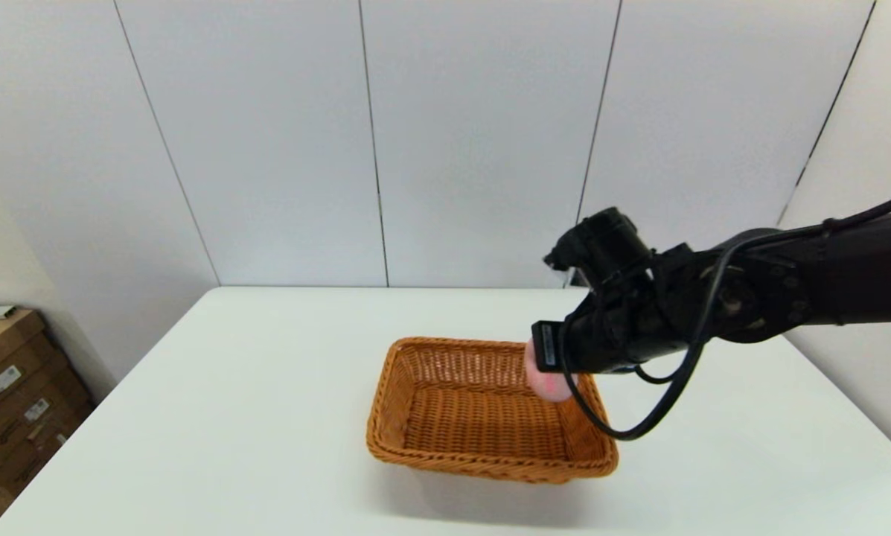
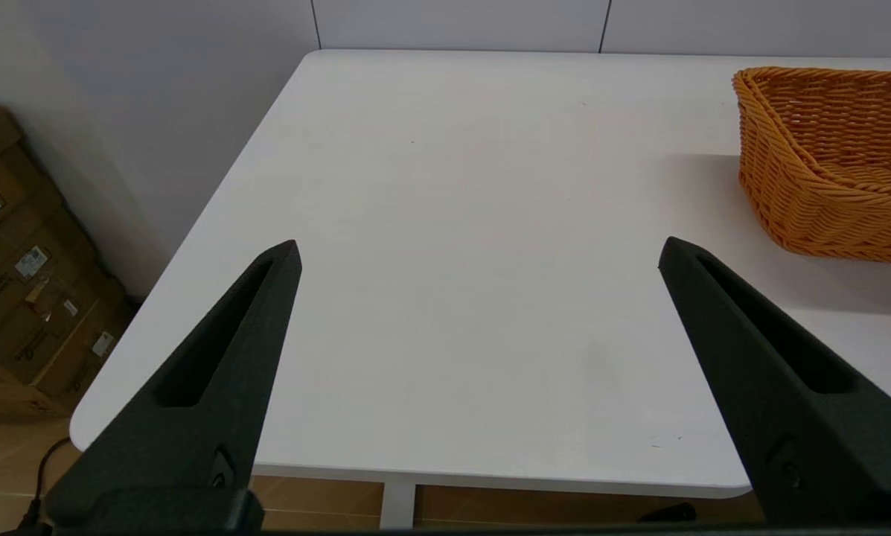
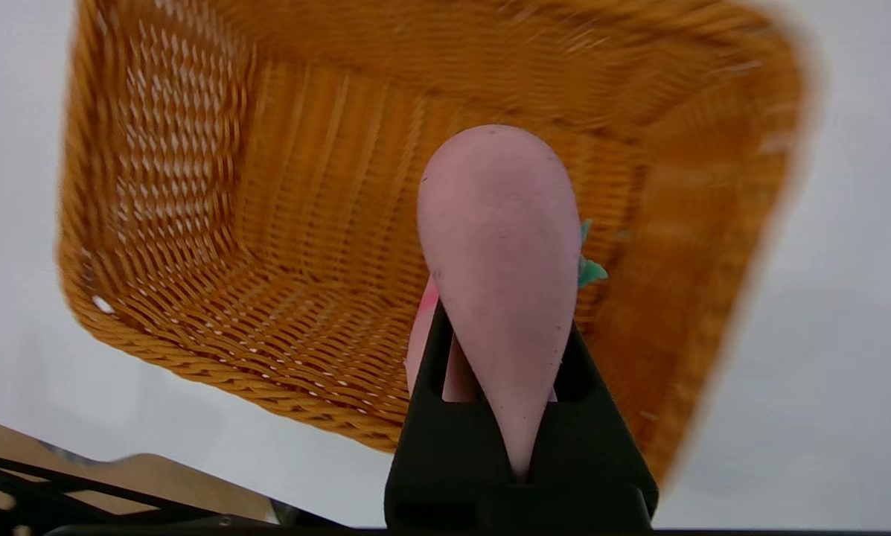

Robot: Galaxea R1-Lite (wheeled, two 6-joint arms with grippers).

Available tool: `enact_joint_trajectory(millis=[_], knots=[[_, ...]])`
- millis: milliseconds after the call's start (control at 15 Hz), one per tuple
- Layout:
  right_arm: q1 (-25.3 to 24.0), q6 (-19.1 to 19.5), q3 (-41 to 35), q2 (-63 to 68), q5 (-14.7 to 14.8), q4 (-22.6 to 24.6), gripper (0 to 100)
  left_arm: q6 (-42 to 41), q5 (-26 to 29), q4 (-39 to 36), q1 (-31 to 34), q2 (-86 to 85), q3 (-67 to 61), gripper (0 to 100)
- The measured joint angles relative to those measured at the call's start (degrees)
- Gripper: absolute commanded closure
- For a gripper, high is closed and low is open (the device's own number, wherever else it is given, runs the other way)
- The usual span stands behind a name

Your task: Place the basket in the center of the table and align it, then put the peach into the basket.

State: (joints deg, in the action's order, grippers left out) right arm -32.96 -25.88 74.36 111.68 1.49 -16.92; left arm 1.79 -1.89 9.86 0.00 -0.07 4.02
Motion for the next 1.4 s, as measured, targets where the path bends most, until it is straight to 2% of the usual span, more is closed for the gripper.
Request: enact_joint_trajectory(millis=[67,400,800,1067,1267,1400], knots=[[-1.1,-0.1,1.0,2.0,0.2,0.0,0,0.0,0.0,0.0,0.0,0.0,0.0,0],[-3.1,-0.4,5.2,9.3,0.4,-0.3,0,0.0,0.0,0.0,0.0,0.0,0.0,0],[-0.7,-1.8,6.6,10.5,-0.1,-0.7,0,0.0,0.0,0.0,0.0,0.0,0.0,0],[5.6,-1.3,6.6,7.7,-3.5,-1.2,0,0.0,0.0,0.1,0.0,0.0,0.0,0],[13.6,2.3,6.7,5.4,-5.0,-1.9,0,0.0,0.0,0.2,0.0,0.0,0.0,0],[20.3,4.9,7.1,4.2,-7.4,-3.3,0,0.0,0.2,0.2,0.0,0.0,0.0,0]])
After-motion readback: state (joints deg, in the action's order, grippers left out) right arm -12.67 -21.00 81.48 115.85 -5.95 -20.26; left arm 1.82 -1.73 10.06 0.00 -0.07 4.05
